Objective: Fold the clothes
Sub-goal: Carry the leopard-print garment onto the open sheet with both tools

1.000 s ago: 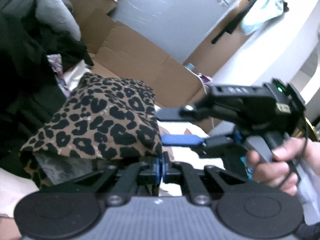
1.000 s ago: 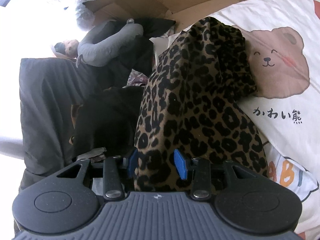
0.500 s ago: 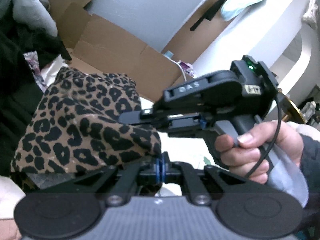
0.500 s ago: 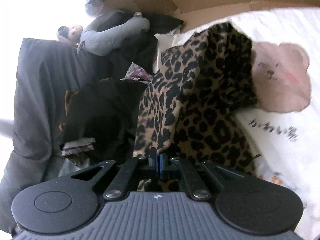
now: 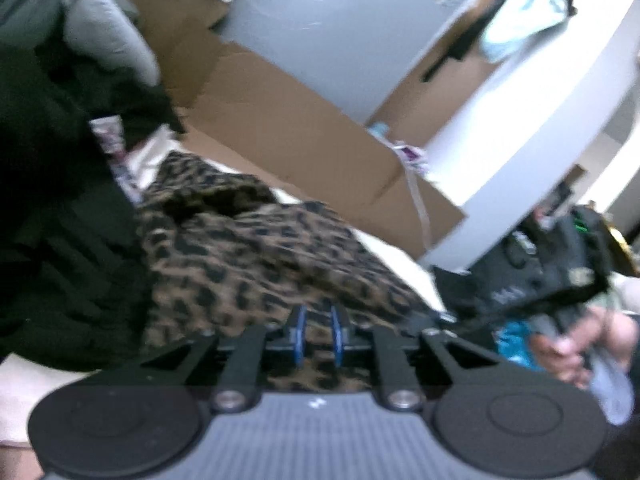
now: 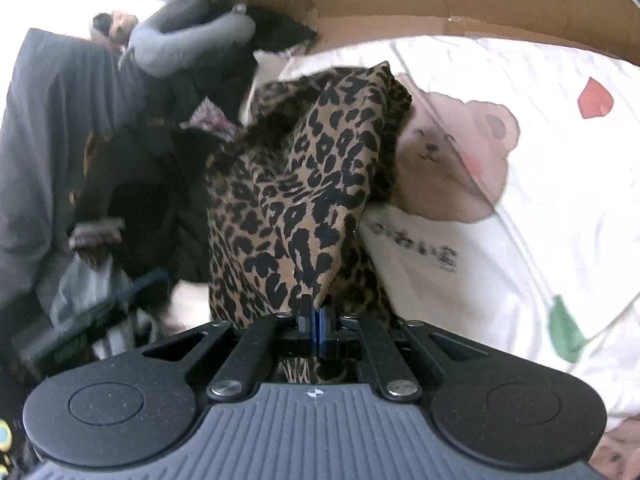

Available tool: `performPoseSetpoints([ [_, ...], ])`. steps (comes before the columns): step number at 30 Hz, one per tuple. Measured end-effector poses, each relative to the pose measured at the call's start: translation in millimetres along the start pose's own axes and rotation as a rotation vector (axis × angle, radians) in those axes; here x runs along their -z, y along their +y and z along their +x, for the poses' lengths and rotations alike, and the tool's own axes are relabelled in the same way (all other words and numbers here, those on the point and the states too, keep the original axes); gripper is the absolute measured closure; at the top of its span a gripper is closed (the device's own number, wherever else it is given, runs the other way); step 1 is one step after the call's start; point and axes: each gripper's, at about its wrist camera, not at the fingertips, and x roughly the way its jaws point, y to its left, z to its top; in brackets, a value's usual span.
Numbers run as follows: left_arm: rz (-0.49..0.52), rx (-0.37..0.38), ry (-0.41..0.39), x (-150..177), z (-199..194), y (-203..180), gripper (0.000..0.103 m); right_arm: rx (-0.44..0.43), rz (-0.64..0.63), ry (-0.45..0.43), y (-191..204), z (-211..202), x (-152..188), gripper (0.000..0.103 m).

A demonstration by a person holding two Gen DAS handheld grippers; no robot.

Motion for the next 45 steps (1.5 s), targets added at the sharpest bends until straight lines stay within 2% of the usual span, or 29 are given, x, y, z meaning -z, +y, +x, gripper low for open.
performPoseSetpoints([
  [4, 0.006, -0.105, 0.016, 1.2, 12.9, -1.5, 0.07, 0.034, -0.051, 0.08, -20.7, -6.0, 7.5, 0.103],
  [10, -0.008, -0.228, 0.028, 0.2, 27.3, -0.3, 0.057, 0.044, -0.057, 0.108, -69.3, -18.5, 18.6, 0.103],
  [15, -0.014, -0.293, 0.049, 0.4, 42.0, 4.9, 0.057, 0.009, -0.024, 0.067, -118.4, -24.7, 43.4, 0.103],
  [17, -0.018, -0.316, 0.065, 0.4, 48.7, 10.0, 0.057, -0.009, -0.052, 0.06, -134.9, -20.1, 56.7, 0.103],
  [22, -0.024, -0.367, 0.102, -0.3, 64.7, 22.2, 0.055, -0.138, -0.048, 0.028, -170.3, 1.8, 85.7, 0.102],
  [24, -0.019, -0.382, 0.11, -1.6, 70.4, 25.2, 0.05, -0.188, -0.011, 0.004, -180.5, 10.7, 93.0, 0.1],
  [26, -0.01, -0.411, 0.132, -2.3, 78.0, 27.8, 0.049, -0.235, 0.034, -0.023, -190.5, 19.0, 99.3, 0.091],
  [27, -0.005, -0.429, 0.147, -2.3, 82.2, 29.3, 0.049, -0.253, 0.068, -0.033, -196.0, 21.9, 101.4, 0.083],
  [29, 0.01, -0.448, 0.168, 0.1, 90.4, 28.5, 0.049, -0.255, 0.11, -0.047, -200.9, 20.7, 100.1, 0.071],
  [30, 0.017, -0.453, 0.175, 1.5, 93.0, 27.9, 0.049, -0.254, 0.114, -0.053, -201.4, 19.0, 98.9, 0.069],
  [31, 0.023, -0.457, 0.181, 2.8, 95.2, 27.4, 0.049, -0.254, 0.11, -0.059, -200.9, 17.6, 97.1, 0.06],
  [34, 0.015, -0.463, 0.193, 5.3, 97.1, 26.9, 0.049, -0.259, 0.096, -0.083, -198.3, 16.0, 89.7, 0.05],
  [39, 0.006, -0.475, 0.202, 5.3, 93.5, 28.2, 0.048, -0.274, 0.11, -0.1, -198.2, 22.5, 76.7, 0.05],
  [45, -0.006, -0.499, 0.217, 9.2, 85.8, 34.8, 0.045, -0.203, 0.118, -0.123, -199.4, 29.1, 64.9, 0.05],
])
